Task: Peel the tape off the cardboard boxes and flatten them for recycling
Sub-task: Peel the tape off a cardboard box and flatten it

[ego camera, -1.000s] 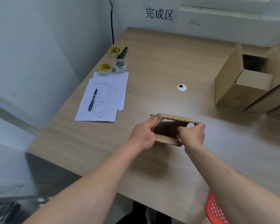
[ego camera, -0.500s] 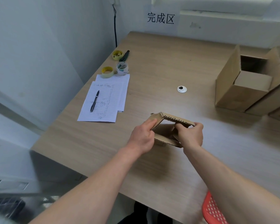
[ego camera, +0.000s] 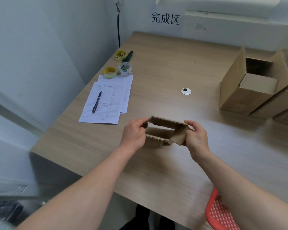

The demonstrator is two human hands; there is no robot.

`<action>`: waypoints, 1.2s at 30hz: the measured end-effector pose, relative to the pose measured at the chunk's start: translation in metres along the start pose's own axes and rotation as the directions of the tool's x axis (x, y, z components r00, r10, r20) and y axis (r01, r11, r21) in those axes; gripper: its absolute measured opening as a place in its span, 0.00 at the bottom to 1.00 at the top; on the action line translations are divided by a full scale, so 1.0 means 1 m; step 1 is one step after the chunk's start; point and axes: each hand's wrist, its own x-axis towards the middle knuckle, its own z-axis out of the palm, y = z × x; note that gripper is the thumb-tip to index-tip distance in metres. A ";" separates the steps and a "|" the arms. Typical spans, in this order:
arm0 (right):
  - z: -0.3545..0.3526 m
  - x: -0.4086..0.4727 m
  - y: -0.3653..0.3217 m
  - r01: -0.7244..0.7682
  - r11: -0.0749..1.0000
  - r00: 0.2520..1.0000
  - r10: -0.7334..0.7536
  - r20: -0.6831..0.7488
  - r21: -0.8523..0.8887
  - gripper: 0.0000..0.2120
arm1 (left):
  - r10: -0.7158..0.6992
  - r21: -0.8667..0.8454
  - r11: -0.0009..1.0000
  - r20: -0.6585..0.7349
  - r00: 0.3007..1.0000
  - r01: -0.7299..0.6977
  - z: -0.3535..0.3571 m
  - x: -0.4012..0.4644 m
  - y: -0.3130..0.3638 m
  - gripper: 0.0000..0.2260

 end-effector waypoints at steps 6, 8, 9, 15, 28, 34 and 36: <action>-0.015 0.002 0.007 -0.253 0.955 0.965 0.262 -0.036 0.153 0.12 | 0.011 0.070 0.997 0.259 0.966 -0.030 -0.009 -0.024 -0.034 0.13; -0.014 0.001 0.028 -0.289 0.939 0.955 0.296 0.012 -0.184 0.12 | -0.010 0.128 0.991 0.346 0.938 -0.037 -0.002 -0.038 -0.047 0.11; -0.013 -0.001 0.040 -0.264 0.888 0.953 0.300 0.039 -0.377 0.10 | -0.020 0.156 0.987 0.378 0.926 -0.043 0.003 -0.046 -0.055 0.11; -0.006 -0.019 0.083 -0.017 0.626 0.946 0.262 0.189 -0.779 0.15 | -0.092 0.240 0.971 0.399 0.912 -0.007 0.040 -0.091 -0.092 0.08; -0.006 -0.009 0.083 0.307 0.659 0.893 0.052 0.448 -0.687 0.46 | -0.396 -0.093 0.908 0.130 0.909 0.409 0.029 -0.052 -0.098 0.41; 0.006 0.002 0.085 0.357 0.503 0.869 0.129 0.477 -0.787 0.43 | -0.378 0.350 0.891 0.217 0.900 0.290 0.031 -0.040 -0.103 0.42; 0.013 0.002 0.087 0.345 0.386 0.903 0.112 0.415 -0.855 0.38 | -0.402 0.455 0.844 0.191 0.895 0.283 0.031 -0.036 -0.103 0.39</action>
